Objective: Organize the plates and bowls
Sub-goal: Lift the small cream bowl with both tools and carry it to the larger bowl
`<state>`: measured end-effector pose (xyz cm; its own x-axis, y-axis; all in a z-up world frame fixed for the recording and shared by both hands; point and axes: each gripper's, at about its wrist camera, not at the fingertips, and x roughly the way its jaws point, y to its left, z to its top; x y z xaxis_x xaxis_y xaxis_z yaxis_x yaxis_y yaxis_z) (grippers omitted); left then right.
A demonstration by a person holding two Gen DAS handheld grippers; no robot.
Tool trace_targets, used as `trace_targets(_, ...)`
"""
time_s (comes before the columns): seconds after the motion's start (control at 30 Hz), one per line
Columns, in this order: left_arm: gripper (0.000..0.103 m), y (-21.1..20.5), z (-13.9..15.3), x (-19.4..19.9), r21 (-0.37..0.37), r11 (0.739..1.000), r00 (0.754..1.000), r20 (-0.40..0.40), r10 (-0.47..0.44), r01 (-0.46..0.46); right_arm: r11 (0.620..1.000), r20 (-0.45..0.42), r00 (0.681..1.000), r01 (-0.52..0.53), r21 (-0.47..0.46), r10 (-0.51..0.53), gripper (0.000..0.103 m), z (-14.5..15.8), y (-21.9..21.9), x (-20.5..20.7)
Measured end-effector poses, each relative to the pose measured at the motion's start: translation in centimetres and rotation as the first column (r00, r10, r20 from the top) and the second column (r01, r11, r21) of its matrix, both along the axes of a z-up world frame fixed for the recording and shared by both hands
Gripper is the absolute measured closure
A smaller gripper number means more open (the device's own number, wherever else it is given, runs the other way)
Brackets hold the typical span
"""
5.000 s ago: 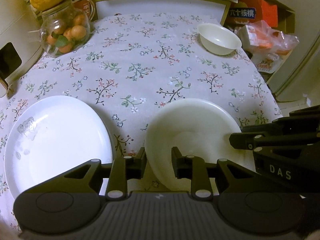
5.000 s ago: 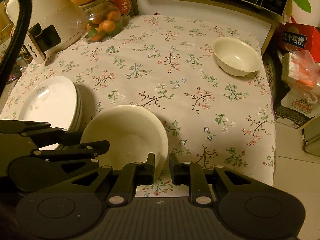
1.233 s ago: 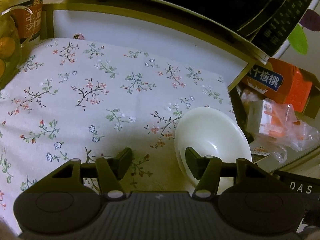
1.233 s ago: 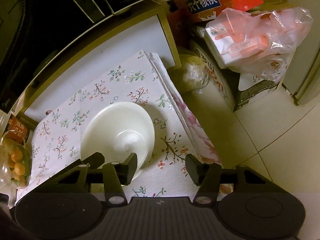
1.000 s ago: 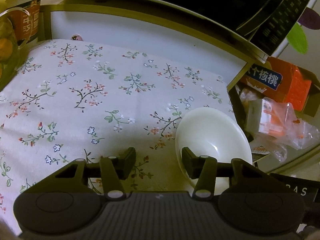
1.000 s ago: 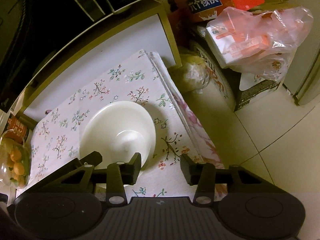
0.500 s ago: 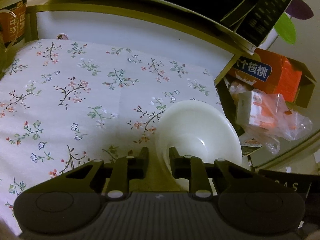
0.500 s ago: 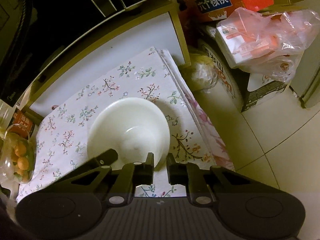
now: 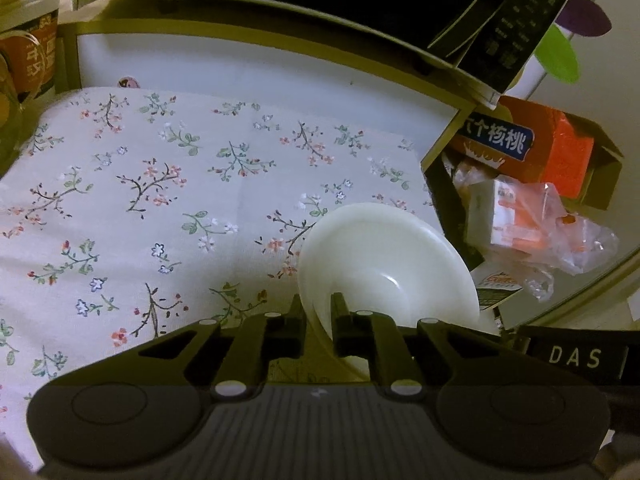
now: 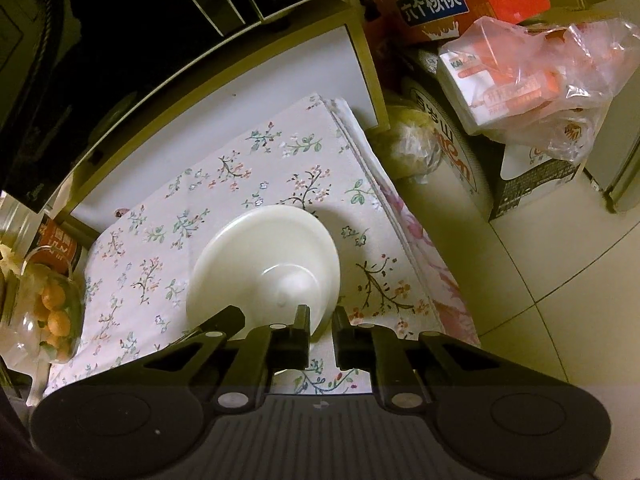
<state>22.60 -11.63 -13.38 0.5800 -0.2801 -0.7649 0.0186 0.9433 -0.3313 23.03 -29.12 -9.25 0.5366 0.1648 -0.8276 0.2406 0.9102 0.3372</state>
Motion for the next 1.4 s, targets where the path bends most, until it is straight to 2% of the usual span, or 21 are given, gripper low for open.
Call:
trace_targets(0.43,0.092,0.2,3.2,-3.1,-0.015,1.0,0.998,0.059,0.008,-0.008,0.997,0.049,0.997,-0.059,-0.05,0.061,0.092,2.8,0.7,-2.0)
trace_targets(0.57,0.091,0.4,4.5,-4.6,-0.003,1.0,0.995,0.096,0.012,-0.011,0.996,0.083,0.994,-0.069,-0.053,0.073,0.092,4.1,0.9,-3.0)
trace_targets(0.77,0.091,0.5,6.5,-6.8,0.026,0.999,0.989,0.146,0.03,-0.034,0.989,0.141,0.984,-0.092,-0.116,0.108,0.091,5.8,2.4,-5.0)
trace_targets(1.2,0.091,1.9,10.6,-12.1,0.034,0.998,0.964,0.263,0.037,-0.047,0.98,0.281,0.943,-0.141,-0.144,0.177,0.091,9.7,4.3,-10.6)
trace_targets(1.4,0.09,2.8,11.7,-14.6,0.056,0.997,0.96,0.278,0.038,-0.055,0.973,0.318,0.923,-0.174,-0.153,0.215,0.091,10.7,5.0,-13.0)
